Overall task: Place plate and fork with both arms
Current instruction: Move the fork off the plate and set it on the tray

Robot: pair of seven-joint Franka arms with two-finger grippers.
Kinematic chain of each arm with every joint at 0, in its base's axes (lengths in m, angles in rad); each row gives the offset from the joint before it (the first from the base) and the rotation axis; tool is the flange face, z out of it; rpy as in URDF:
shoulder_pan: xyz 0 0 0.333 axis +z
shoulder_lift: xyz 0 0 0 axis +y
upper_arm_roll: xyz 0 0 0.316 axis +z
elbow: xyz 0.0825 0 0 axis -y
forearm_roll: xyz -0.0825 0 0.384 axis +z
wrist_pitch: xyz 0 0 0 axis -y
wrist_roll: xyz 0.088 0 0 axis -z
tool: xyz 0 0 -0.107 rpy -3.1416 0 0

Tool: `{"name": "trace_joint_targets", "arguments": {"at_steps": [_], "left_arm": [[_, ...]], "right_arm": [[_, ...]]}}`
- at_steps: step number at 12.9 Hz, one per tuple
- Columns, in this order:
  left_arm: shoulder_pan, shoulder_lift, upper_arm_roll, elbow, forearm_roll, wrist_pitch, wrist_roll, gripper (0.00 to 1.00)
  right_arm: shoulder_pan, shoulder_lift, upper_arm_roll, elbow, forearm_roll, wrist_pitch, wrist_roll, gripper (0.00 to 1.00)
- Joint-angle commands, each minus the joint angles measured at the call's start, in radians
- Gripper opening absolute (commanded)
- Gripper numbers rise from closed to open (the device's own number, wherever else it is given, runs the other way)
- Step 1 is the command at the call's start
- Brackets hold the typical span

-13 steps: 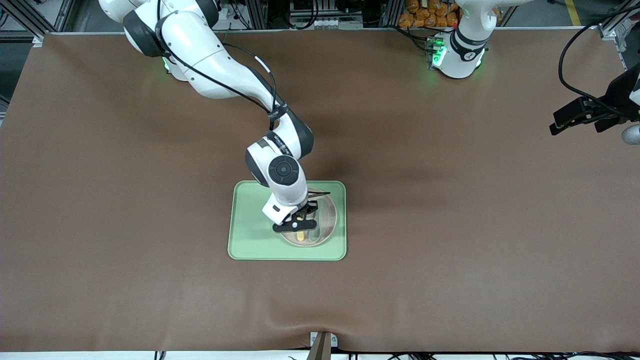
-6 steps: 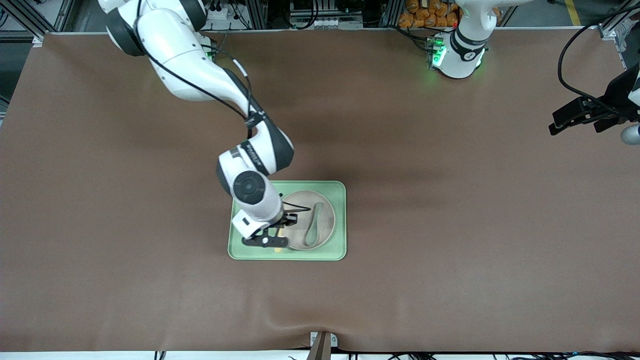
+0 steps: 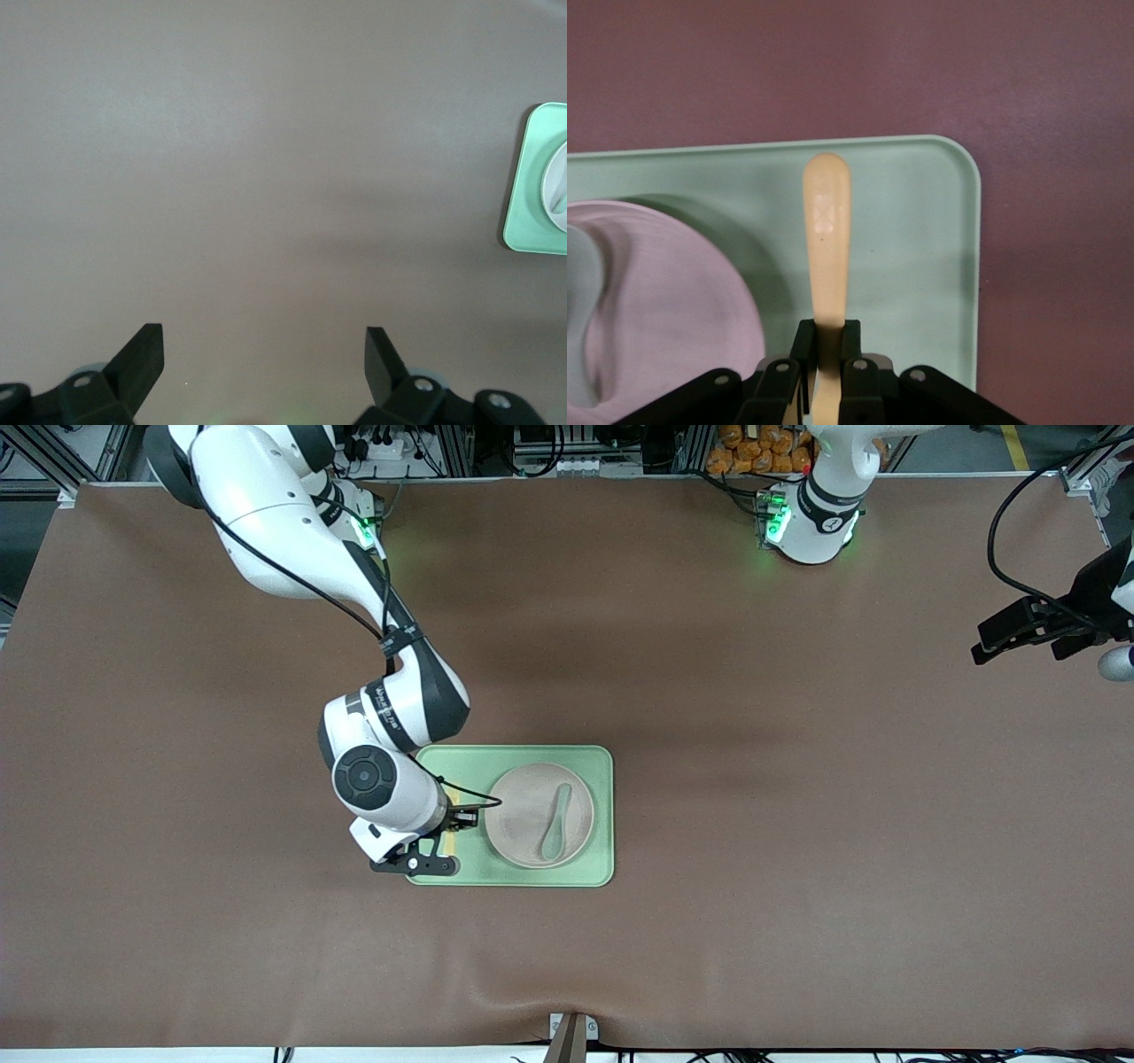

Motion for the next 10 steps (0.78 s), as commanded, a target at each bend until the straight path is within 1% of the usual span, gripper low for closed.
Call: {"name": "trace_joint_targets", "arguments": {"at_steps": [1, 2, 4, 6, 10], "left_arm": [[0.000, -0.022, -0.004, -0.019, 0.007, 0.013, -0.003, 1.00], [0.000, -0.023, -0.006, -0.019, 0.007, 0.013, -0.006, 1.00], [-0.002, -0.023, -0.006, -0.019, 0.007, 0.011, -0.008, 1.00], [-0.003, -0.022, -0.006, -0.019, 0.018, 0.013, 0.002, 1.00], [-0.003, -0.023, -0.006, -0.021, 0.018, 0.011, 0.000, 1.00]], "right_arm": [[-0.016, -0.099, 0.014, -0.236, 0.020, 0.178, -0.040, 0.00], [-0.015, -0.107, 0.014, -0.272, 0.020, 0.216, -0.040, 0.00], [-0.003, -0.101, 0.014, -0.288, 0.021, 0.236, -0.034, 0.00], [0.000, -0.102, 0.014, -0.350, 0.021, 0.323, -0.030, 0.00], [0.013, -0.096, 0.014, -0.363, 0.021, 0.339, -0.017, 0.00]]}}
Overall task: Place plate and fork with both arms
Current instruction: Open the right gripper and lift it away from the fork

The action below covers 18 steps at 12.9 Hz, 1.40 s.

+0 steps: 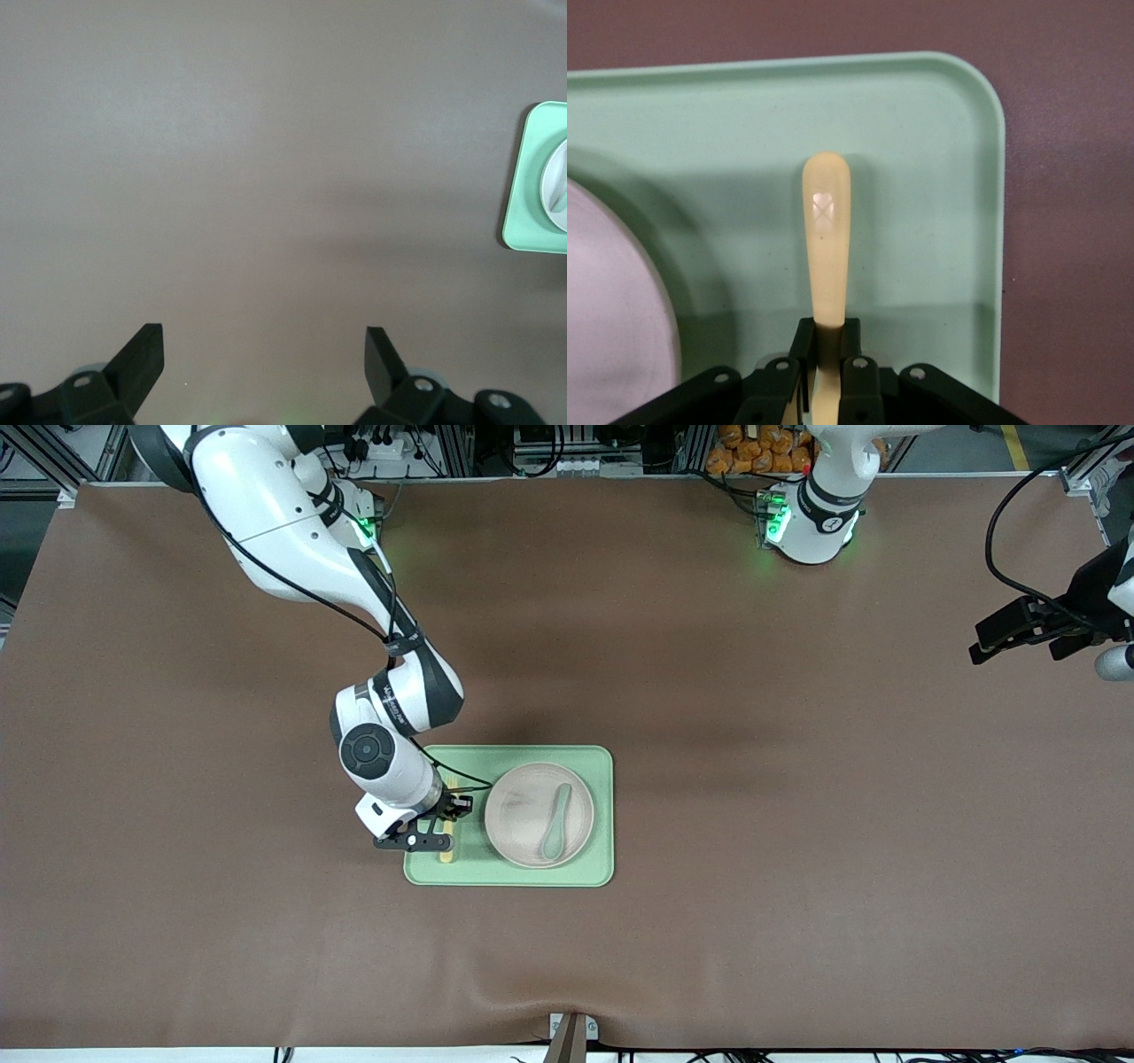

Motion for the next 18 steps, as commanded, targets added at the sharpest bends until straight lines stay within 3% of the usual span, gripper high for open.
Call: {"name": "trace_joint_targets", "arguments": {"at_steps": [1, 2, 3, 5, 6, 8, 14, 18], "left_arm": [[-0.002, -0.023, -0.004, -0.019, 0.018, 0.009, -0.001, 1.00], [0.000, -0.023, -0.006, -0.021, 0.018, 0.009, -0.003, 1.00], [-0.002, -0.023, -0.006, -0.021, 0.018, 0.009, -0.001, 1.00], [0.000, -0.023, -0.004, -0.021, 0.018, 0.009, -0.003, 1.00], [0.001, -0.023, -0.004, -0.021, 0.018, 0.008, -0.001, 1.00], [0.003, -0.023, -0.004, -0.022, 0.018, 0.008, -0.001, 1.00], [0.003, -0.026, -0.004, -0.019, 0.018, 0.006, 0.005, 1.00], [0.001, -0.026, -0.004, -0.019, 0.018, 0.006, 0.006, 1.00]], "right_arm": [[0.016, -0.045, 0.001, -0.052, 0.019, 0.012, 0.003, 0.02], [0.017, -0.045, 0.001, -0.052, 0.019, 0.009, 0.003, 0.15], [0.016, -0.045, 0.001, -0.050, 0.019, 0.009, 0.003, 0.43], [0.016, -0.045, 0.001, -0.050, 0.019, 0.006, 0.003, 0.68], [0.016, -0.045, 0.001, -0.049, 0.019, 0.004, 0.003, 0.75], [0.010, -0.051, 0.001, -0.039, 0.019, -0.002, 0.003, 0.77], [-0.053, -0.131, -0.002, 0.000, 0.019, -0.088, -0.011, 1.00], [-0.128, -0.232, -0.005, 0.011, 0.007, -0.303, -0.138, 1.00]]}}
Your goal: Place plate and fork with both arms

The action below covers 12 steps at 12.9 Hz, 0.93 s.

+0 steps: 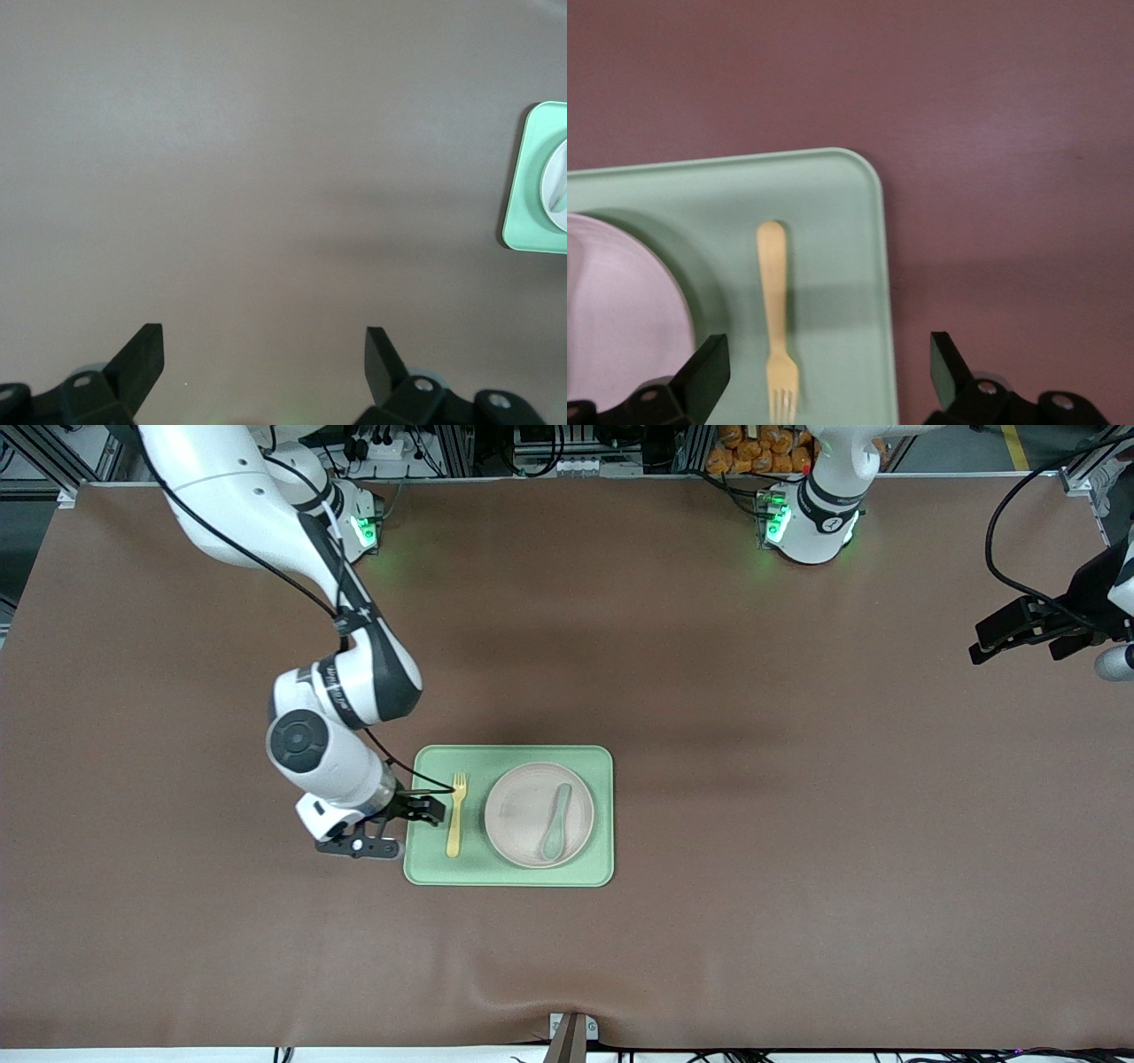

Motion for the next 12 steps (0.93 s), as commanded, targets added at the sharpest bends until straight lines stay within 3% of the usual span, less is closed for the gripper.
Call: {"name": "trace_joint_targets", "arguments": {"at_steps": [1, 5, 8, 12], "left_arm": [[0.000, -0.026, -0.004, -0.019, 0.019, 0.006, 0.006, 1.00], [0.000, -0.032, -0.007, -0.019, 0.019, 0.000, 0.006, 1.00], [0.000, -0.034, -0.038, -0.019, 0.045, -0.006, 0.008, 1.00], [0.003, -0.034, -0.085, -0.020, 0.087, -0.015, 0.012, 1.00]], "right_arm": [[-0.090, -0.093, 0.015, 0.007, 0.007, -0.186, -0.121, 1.00], [-0.254, -0.115, 0.027, 0.159, 0.018, -0.463, -0.331, 1.00], [-0.311, -0.156, 0.030, 0.230, 0.015, -0.605, -0.387, 1.00], [-0.347, -0.306, 0.024, 0.236, 0.013, -0.737, -0.392, 1.00]]}}
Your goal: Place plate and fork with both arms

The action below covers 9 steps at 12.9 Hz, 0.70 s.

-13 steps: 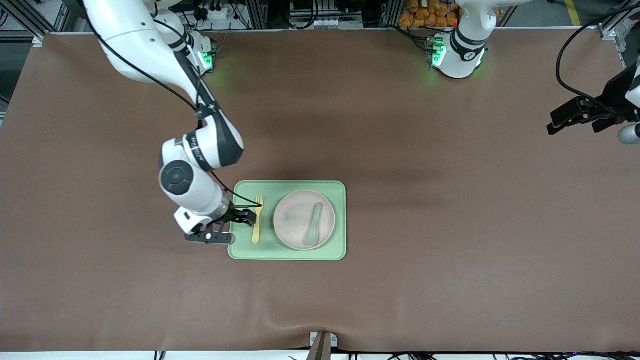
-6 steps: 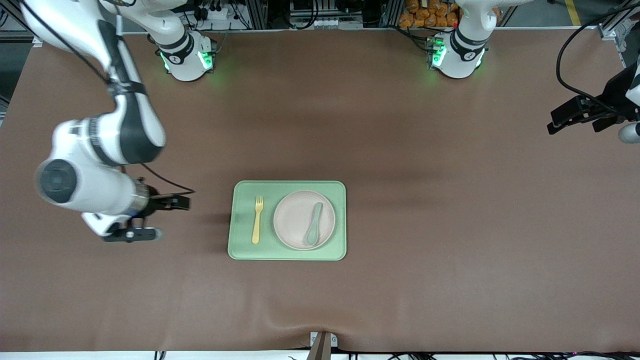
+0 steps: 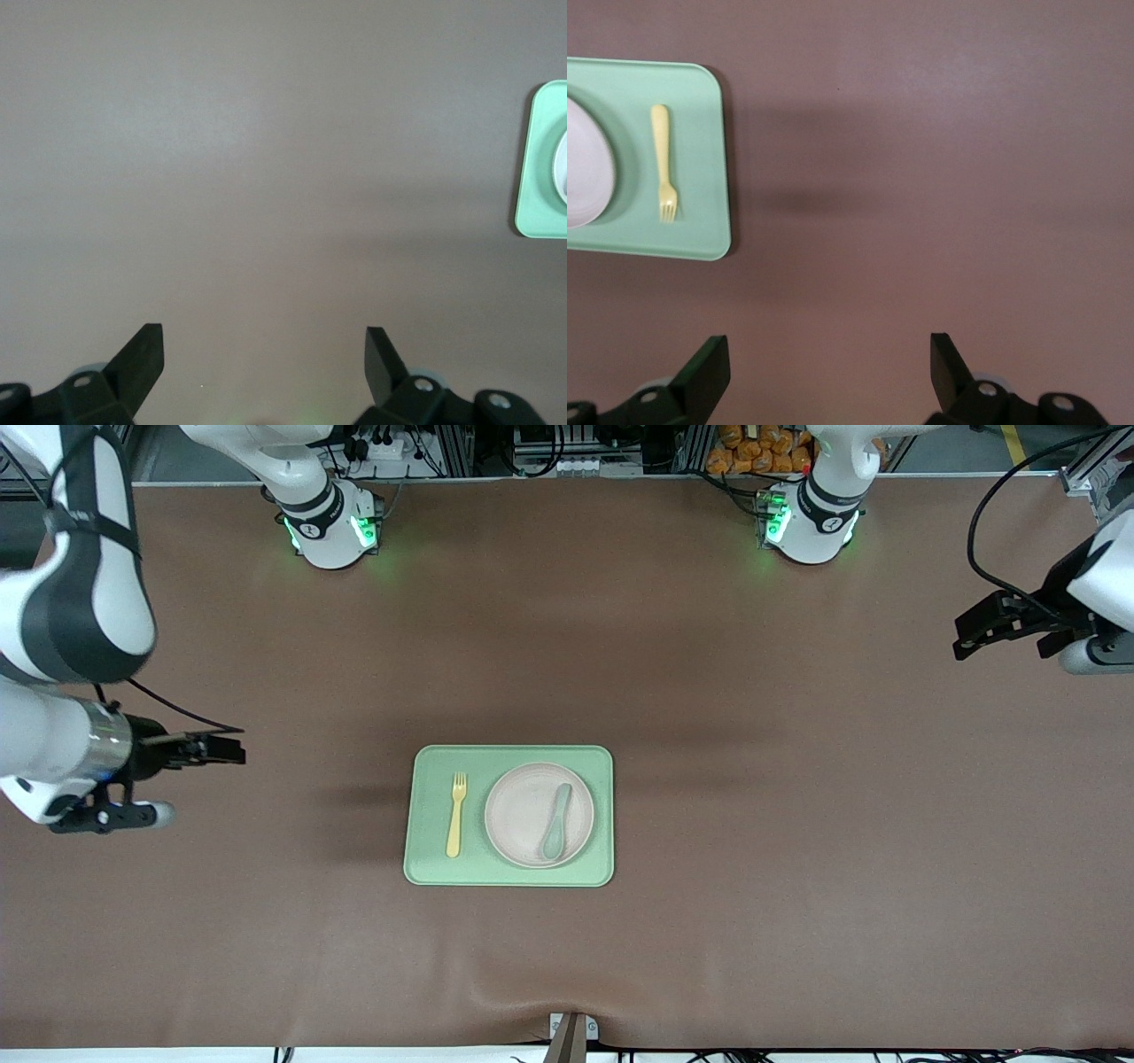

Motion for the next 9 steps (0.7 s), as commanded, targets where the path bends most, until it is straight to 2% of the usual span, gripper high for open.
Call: {"name": "trace_joint_targets", "arguments": {"at_steps": [1, 3, 5, 8, 9], "left_arm": [[0.006, -0.033, -0.011, -0.020, 0.029, -0.011, 0.011, 1.00], [0.007, -0.045, -0.011, -0.022, 0.029, -0.014, 0.011, 1.00], [0.009, -0.050, -0.010, -0.022, 0.015, -0.014, 0.013, 1.00], [0.009, -0.050, -0.008, -0.022, 0.011, -0.014, 0.013, 1.00], [0.009, -0.050, -0.008, -0.020, 0.003, -0.014, 0.014, 1.00]], "right_arm": [[-0.040, -0.132, 0.021, -0.024, 0.010, -0.081, 0.027, 1.00], [-0.041, -0.201, 0.024, -0.041, 0.008, -0.130, 0.131, 1.00], [-0.061, -0.276, 0.053, -0.095, 0.008, -0.132, 0.140, 1.00], [-0.067, -0.416, 0.075, -0.255, 0.008, -0.065, 0.149, 1.00], [-0.073, -0.431, 0.079, -0.276, 0.008, -0.034, 0.165, 1.00]]}}
